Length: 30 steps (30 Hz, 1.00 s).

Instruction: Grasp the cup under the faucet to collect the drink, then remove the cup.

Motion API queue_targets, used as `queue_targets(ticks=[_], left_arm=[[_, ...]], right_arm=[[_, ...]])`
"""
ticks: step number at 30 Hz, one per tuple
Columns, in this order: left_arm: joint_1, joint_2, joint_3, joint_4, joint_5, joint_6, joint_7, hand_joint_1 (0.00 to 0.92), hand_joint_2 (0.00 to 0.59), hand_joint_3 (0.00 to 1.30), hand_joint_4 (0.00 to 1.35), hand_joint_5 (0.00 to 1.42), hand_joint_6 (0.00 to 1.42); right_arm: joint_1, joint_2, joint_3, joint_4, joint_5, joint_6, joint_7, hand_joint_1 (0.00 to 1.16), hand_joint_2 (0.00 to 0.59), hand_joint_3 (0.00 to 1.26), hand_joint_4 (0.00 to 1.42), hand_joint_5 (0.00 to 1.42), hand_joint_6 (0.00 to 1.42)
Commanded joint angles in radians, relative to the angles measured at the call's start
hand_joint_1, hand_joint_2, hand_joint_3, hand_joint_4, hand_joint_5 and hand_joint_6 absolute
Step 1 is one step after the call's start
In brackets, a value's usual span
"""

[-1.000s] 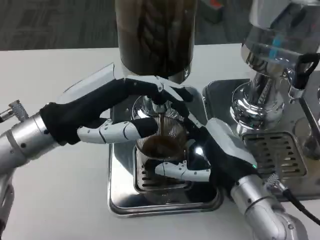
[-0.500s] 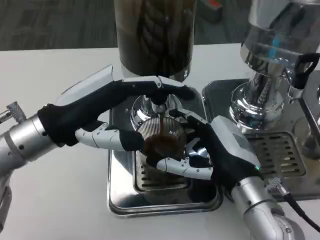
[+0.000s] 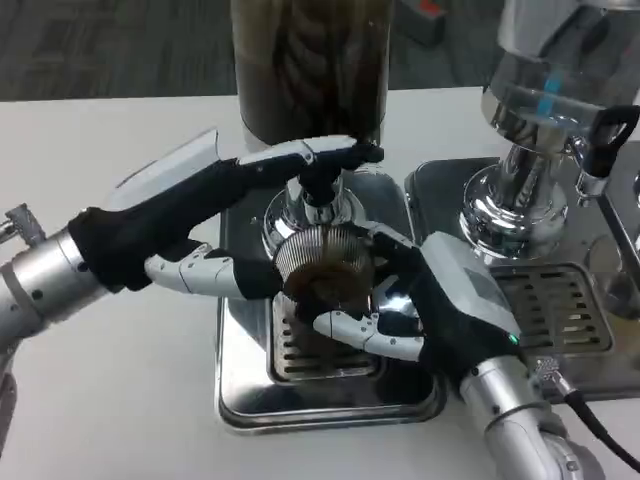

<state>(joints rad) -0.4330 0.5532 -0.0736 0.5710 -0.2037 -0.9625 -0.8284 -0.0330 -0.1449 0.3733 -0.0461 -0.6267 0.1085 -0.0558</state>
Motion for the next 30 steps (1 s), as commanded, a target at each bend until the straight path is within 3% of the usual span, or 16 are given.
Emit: queue_targets(ticks=[1,10,16,19,23,30], left_arm=[[0.023,0.013,0.018,0.011,0.017,-0.008,0.000,0.000,0.006,0.10,0.00,0.11,0.24],[0.017,0.002,0.048,0.008,-0.010,-0.001,0.002,0.000,0.003,0.08,0.00,0.10,0.23],[0.021,-0.011,0.076,0.005,-0.042,-0.007,0.006,0.000,0.000,0.04,0.00,0.10,0.24],[0.027,-0.016,0.091,0.002,-0.060,0.001,0.006,0.000,0.000,0.04,0.00,0.10,0.24],[0.035,-0.021,0.112,-0.001,-0.083,0.021,0.004,0.000,0.002,0.04,0.01,0.11,0.25],[0.046,-0.023,0.143,-0.002,-0.095,0.048,0.003,0.000,0.004,0.06,0.03,0.13,0.26]], right_arm=[[0.012,0.001,-0.004,-0.001,-0.006,0.003,-0.017,0.49,0.176,0.24,0.34,0.46,0.55],[0.013,-0.004,-0.005,-0.001,-0.005,0.001,-0.013,0.40,0.158,0.24,0.33,0.46,0.54],[0.012,-0.002,-0.004,-0.002,-0.012,0.004,-0.016,0.29,0.111,0.24,0.33,0.46,0.54],[0.011,0.001,0.001,0.000,-0.019,0.006,-0.019,0.25,0.149,0.24,0.33,0.46,0.54],[0.009,0.005,0.005,0.000,-0.027,0.010,-0.017,0.25,0.150,0.24,0.33,0.46,0.54],[-0.001,0.000,0.017,-0.002,-0.049,0.027,-0.003,0.37,0.157,0.20,0.32,0.46,0.54]])
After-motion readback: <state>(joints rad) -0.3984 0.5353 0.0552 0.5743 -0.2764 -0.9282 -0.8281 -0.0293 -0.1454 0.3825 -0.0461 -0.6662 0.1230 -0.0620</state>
